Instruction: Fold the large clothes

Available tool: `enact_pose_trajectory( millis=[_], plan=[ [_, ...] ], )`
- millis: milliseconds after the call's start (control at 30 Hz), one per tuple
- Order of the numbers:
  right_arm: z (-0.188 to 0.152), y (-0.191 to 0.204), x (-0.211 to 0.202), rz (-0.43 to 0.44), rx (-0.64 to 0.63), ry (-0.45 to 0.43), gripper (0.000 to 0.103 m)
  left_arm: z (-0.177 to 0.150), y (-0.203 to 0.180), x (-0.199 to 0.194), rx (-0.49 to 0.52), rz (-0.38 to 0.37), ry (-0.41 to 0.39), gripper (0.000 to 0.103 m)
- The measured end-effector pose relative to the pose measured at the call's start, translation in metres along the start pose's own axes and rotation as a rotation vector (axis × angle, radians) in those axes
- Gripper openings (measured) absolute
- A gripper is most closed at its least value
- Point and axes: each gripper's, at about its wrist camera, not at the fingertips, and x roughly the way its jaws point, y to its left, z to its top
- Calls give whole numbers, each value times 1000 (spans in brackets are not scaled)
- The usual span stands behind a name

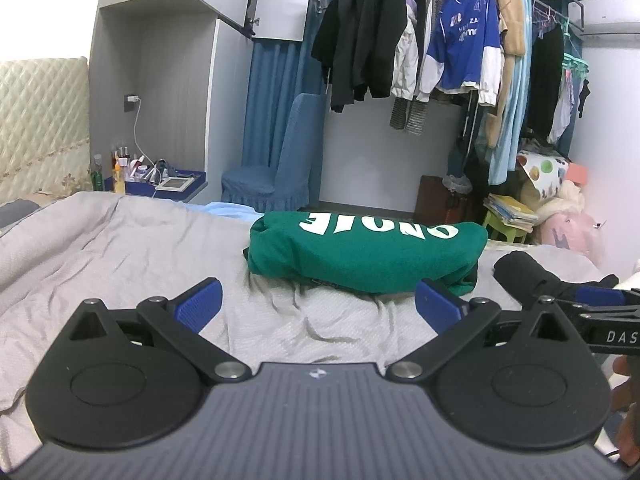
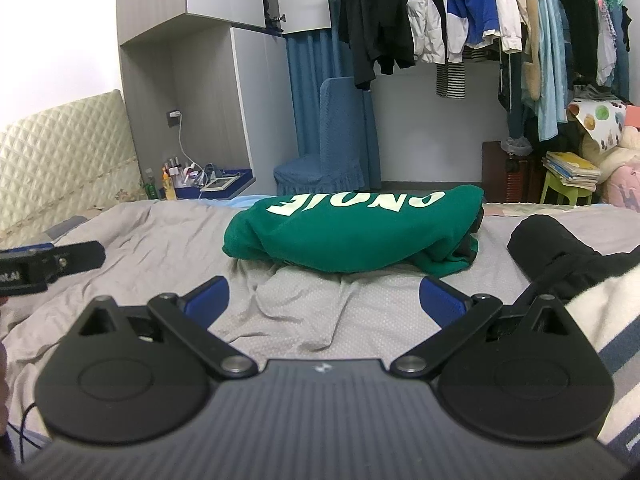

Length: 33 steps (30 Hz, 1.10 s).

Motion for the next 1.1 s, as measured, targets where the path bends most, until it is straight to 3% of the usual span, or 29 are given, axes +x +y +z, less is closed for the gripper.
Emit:
enact_pose_trajectory(
  millis=[1100],
  plan=[
    [-2,4,0,0,-11,3,103,-2,1,-6,8,28,-22,103]
  ],
)
